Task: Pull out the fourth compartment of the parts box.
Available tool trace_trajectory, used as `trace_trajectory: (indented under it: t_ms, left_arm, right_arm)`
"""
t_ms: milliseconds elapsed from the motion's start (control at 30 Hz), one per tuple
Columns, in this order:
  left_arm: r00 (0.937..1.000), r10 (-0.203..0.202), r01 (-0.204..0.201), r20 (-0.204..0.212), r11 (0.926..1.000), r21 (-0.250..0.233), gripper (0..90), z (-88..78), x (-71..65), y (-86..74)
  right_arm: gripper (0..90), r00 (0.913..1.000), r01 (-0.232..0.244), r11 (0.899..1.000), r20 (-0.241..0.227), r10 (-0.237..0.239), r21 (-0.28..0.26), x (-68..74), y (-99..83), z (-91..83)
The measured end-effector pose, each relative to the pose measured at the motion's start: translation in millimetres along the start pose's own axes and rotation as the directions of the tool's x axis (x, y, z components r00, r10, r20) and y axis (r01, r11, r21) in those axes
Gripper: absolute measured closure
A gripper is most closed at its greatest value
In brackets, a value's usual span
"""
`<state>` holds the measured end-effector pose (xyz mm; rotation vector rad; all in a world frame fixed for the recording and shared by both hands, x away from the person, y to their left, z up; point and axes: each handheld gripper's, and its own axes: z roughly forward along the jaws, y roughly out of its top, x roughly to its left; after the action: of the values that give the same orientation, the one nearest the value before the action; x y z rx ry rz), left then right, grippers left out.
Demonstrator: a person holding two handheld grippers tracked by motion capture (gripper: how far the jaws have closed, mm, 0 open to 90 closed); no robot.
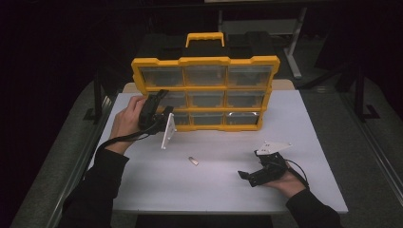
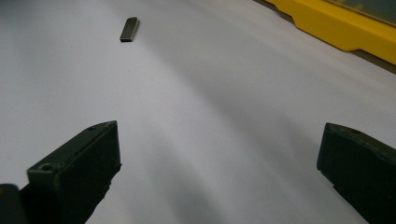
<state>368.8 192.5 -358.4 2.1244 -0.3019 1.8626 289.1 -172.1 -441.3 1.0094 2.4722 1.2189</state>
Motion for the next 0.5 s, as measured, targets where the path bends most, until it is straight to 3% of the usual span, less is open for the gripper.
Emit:
trace_trajectory:
  t_ms: [67, 133, 200, 400, 500]
  left_arm:
    - [0.9999, 0.015, -0.015, 0.001, 0.9997, 0.021, 33.1, -1.3, 1.7, -0.4]
    - [0.9998, -0.016, 0.016, -0.008, 0.9999, 0.001, 34.9, 0.3, 0.5, -1.2]
    - [0.9999, -0.002, 0.002, -0.010, 0.9999, 0.015, 37.3, -0.6, 1.8, -1.5]
    - [0.9995, -0.024, 0.024, -0.019, 0.9997, 0.000, 46.1, -0.4, 1.7, -1.3]
    - [0.9998, -0.013, 0.013, -0.016, 0.9998, 0.015, 49.2, -0.7, 2.2, -1.2]
  right_arm:
    - [0.0, 1.0000, 0.001, 1.000, 0.000, -0.001, 0.000, 0.0, 0.0, 0.0]
    - [0.0, 1.0000, 0.001, 1.000, 0.000, -0.001, 0.000, 0.0, 0.0, 0.1]
    - [0.0, 1.0000, 0.002, 1.000, 0.000, -0.002, 0.000, -0.1, 0.0, 0.3]
    - [0.0, 1.0000, 0.004, 1.000, -0.003, -0.004, 0.001, 0.1, -0.2, 0.6]
    - [0.0, 1.0000, 0.003, 1.000, -0.003, -0.003, 0.002, 0.1, -0.1, 0.6]
